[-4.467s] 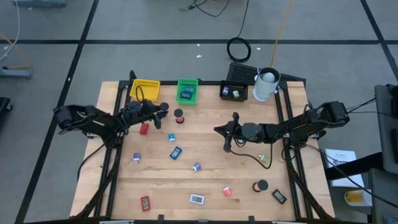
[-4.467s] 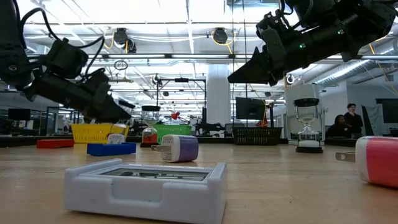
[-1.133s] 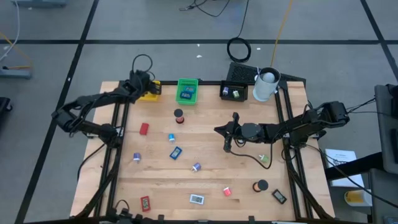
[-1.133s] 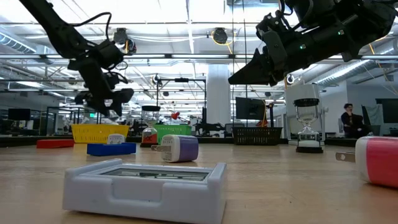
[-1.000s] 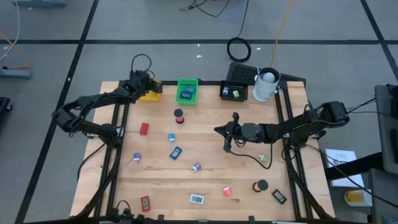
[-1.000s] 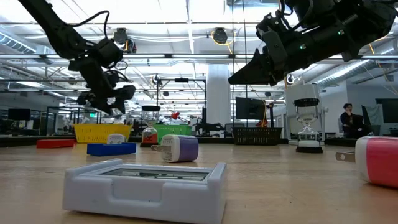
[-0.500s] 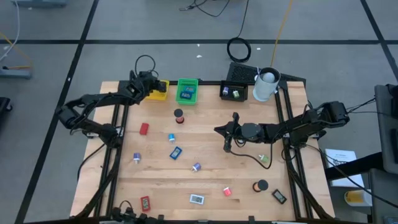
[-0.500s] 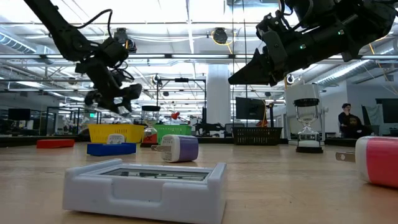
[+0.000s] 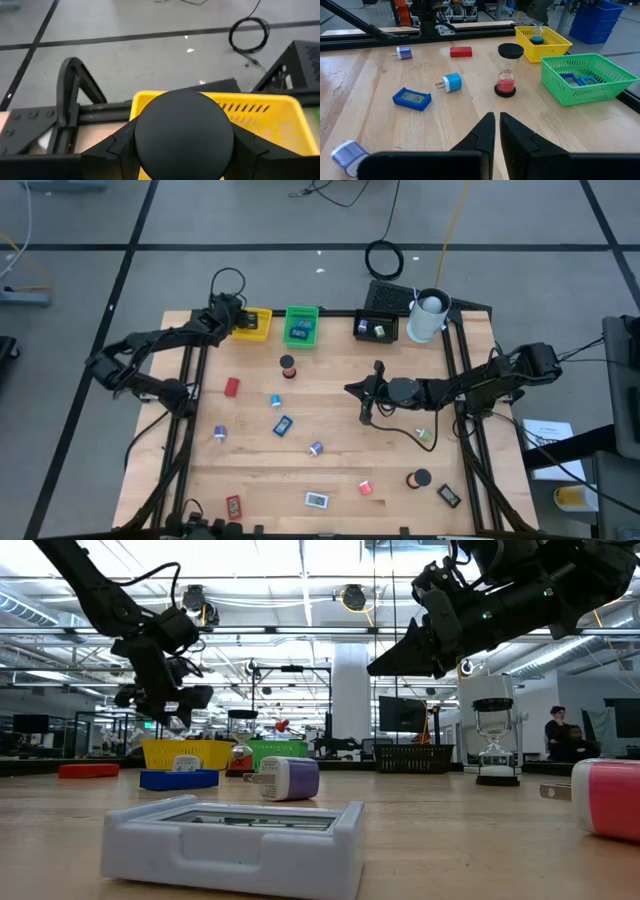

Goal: Pick & Place Office items
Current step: Put the blue sand timer into the yellow bin, then put the red sand timer into the yellow bin

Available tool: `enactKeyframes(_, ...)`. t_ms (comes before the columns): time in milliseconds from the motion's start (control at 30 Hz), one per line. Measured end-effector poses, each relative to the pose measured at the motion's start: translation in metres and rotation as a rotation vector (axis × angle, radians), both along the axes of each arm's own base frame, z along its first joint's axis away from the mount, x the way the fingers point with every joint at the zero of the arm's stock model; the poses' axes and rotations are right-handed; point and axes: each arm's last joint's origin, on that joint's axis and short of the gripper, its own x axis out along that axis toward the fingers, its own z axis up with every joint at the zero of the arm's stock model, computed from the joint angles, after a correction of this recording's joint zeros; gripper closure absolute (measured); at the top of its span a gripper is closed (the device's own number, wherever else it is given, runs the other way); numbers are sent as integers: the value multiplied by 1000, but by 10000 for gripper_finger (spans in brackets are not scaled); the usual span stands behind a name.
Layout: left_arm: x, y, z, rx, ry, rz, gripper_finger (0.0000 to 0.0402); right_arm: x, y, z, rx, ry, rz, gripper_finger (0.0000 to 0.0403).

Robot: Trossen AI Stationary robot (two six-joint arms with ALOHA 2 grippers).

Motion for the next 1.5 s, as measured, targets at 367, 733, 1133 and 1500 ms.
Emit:
enactKeyframes(367,-3,10,-13,-33,13,20,197,0,0,0,-1,0,1,380)
enactKeyframes(733,-3,9,-12,-29,42,-9,80,0,0,0,0,0,0,380)
enactKeyframes(1133,-17,-18,35,26,21,-197,106,0,0,-1,0,17,0,380)
enactKeyframes(1500,4,-82,65,132,-52,-860,323,2,0,-3,-45,10,13,380)
